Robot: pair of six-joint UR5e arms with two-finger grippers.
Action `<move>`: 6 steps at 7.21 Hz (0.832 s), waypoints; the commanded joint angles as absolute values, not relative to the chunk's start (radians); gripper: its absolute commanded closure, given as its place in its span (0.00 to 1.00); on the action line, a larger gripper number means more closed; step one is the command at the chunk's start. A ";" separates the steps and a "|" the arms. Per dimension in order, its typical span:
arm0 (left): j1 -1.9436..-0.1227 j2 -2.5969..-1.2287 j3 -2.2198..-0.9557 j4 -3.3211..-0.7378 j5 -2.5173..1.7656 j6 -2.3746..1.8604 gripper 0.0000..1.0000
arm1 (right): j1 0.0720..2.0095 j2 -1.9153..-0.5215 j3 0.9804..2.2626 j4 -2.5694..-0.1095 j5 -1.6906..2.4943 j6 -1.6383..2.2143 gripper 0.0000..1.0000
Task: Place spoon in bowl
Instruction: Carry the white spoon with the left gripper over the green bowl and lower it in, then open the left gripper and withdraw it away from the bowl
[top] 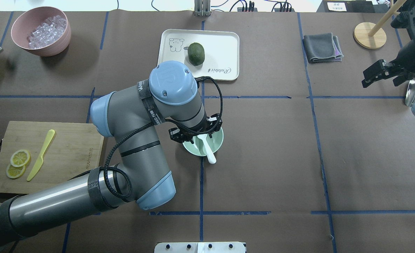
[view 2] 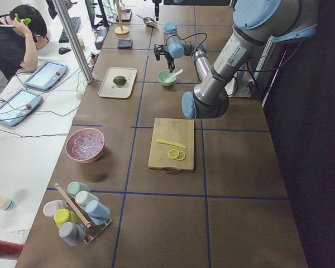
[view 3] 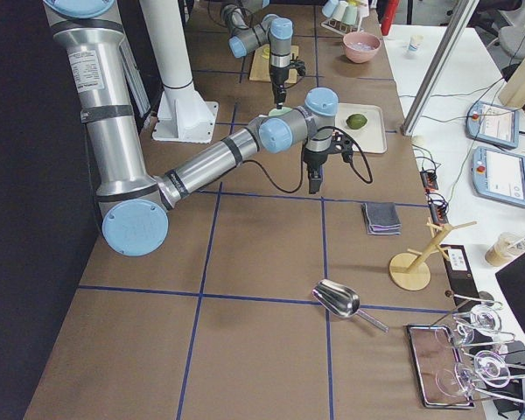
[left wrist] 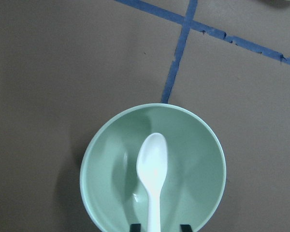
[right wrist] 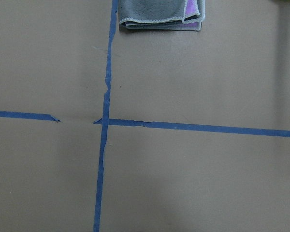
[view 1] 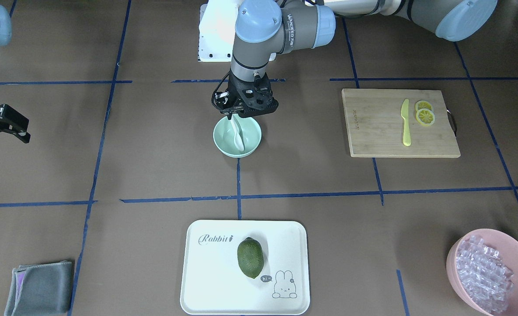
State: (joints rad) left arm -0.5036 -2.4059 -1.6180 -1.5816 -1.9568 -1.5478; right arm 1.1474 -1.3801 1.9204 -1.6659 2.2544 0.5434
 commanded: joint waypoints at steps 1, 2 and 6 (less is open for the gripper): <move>-0.505 -2.404 -1.629 -1.571 -1.960 -1.546 0.00 | 1.147 -1.381 1.919 -1.666 2.255 0.543 0.00; -0.509 -2.384 -1.664 -1.548 -1.967 -1.542 0.00 | 1.153 -1.390 1.917 -1.666 2.255 0.532 0.00; -0.749 -2.101 -1.951 -1.382 -2.124 -1.086 0.00 | 1.343 -1.543 1.867 -1.658 2.331 0.182 0.00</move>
State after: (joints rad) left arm -0.6498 -2.1944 -1.8684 -1.4157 -2.0705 -1.2542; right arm 1.2709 -1.4885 1.8961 -1.6586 2.2873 0.3147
